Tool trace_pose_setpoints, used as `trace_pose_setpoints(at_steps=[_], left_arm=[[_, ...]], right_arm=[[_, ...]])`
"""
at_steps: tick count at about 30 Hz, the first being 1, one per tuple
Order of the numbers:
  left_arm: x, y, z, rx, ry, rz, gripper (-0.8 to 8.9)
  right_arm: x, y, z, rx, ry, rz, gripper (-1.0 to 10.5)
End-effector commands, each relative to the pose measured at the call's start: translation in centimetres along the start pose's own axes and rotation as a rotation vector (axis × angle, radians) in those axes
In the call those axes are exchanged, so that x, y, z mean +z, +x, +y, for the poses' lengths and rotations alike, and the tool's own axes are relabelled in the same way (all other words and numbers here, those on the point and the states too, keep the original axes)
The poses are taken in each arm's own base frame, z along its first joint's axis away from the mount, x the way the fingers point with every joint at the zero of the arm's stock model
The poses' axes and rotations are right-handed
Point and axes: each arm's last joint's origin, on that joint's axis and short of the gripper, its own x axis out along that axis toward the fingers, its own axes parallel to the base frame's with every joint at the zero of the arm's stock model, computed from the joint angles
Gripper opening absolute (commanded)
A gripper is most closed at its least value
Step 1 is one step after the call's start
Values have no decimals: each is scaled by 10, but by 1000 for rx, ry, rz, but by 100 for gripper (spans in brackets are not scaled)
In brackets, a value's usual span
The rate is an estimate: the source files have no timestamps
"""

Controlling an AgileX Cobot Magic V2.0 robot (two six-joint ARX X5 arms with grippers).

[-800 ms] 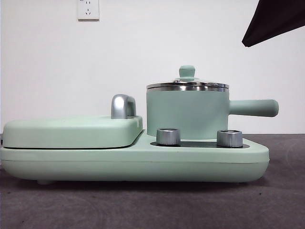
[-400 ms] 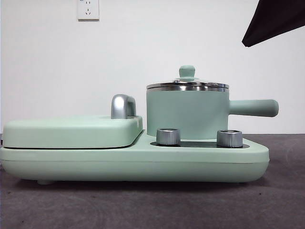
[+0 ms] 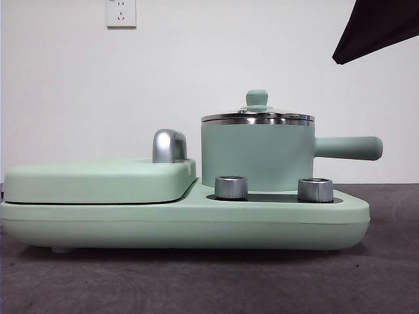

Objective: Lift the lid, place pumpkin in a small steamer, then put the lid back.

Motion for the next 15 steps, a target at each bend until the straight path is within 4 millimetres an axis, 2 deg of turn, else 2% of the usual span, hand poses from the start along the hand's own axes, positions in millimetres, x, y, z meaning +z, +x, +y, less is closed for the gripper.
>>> trace_pose_setpoints(at_steps=[1, 7, 15], left_arm=[[-9, 1, 1, -18, 13, -6, 7], [-29, 4, 4, -33, 14, 8, 7], [-44, 10, 6, -79, 23, 52, 7]], right_arm=[[2, 1, 1, 6, -1, -7, 21], [2, 1, 1, 6, -1, -7, 21], [2, 1, 1, 7, -1, -7, 21]])
